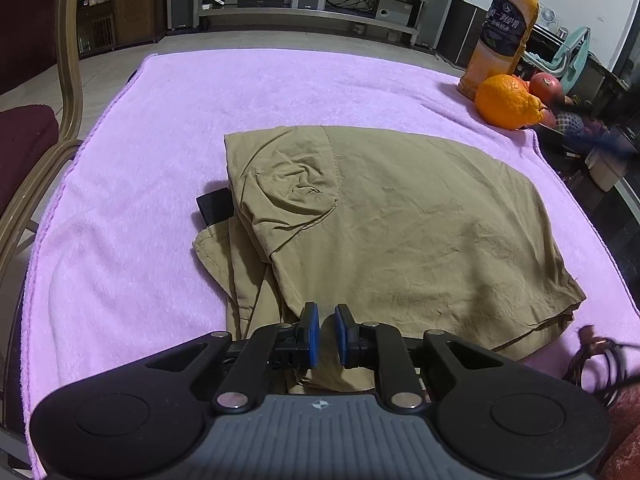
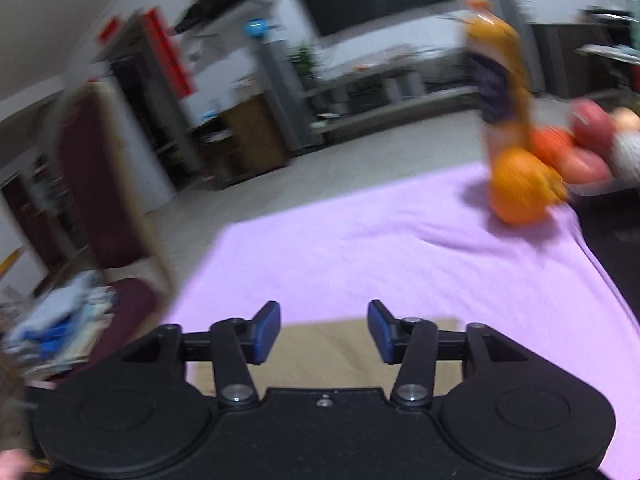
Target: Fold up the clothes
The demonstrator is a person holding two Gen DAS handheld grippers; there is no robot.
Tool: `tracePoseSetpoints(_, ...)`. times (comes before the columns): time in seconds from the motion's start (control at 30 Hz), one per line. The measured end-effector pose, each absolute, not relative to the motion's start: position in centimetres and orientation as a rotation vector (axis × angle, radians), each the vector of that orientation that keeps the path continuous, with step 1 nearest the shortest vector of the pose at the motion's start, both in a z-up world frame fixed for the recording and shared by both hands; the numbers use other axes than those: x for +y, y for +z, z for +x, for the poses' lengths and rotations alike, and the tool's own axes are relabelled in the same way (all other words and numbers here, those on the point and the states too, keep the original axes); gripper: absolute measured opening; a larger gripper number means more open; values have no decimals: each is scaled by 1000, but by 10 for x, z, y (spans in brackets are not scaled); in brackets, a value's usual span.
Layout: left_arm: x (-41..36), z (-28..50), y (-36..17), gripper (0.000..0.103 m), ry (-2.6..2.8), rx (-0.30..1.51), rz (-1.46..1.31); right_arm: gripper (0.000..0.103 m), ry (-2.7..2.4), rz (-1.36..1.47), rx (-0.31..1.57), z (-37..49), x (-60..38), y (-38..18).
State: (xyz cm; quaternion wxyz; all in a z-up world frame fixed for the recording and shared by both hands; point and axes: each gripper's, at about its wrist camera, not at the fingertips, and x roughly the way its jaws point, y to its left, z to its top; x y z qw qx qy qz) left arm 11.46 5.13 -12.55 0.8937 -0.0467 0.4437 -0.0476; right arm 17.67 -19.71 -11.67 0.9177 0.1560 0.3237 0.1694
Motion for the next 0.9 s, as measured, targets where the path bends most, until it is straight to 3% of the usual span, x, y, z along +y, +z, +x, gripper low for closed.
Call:
tracePoseSetpoints(0.13,49,114,-126,17,-90,909,-84,20,467,591,821,195,-201,-164)
tracePoseSetpoints(0.27,44,113,-127,17,-87,892,-38,20,680,711,1029,216,-174,-206)
tracePoseSetpoints(0.3,43,113,-128,18,-87,889,-26,16,674,728,1059,221,-173,-216)
tracePoseSetpoints(0.33,43,114,-129,17,-90,889,-21,2,651,748,1081,228,-175,-225)
tracePoseSetpoints(0.37,43,114,-130,17,-93,888,-17,0,630,783,1091,234,-181,-233)
tracePoseSetpoints(0.7,43,116,-131,17,-100,891,-8,3,39,863,757,242,-284,-231)
tracePoseSetpoints(0.9,40,115,-130,17,-91,882,5,10,252,773,702,215,-271,-183)
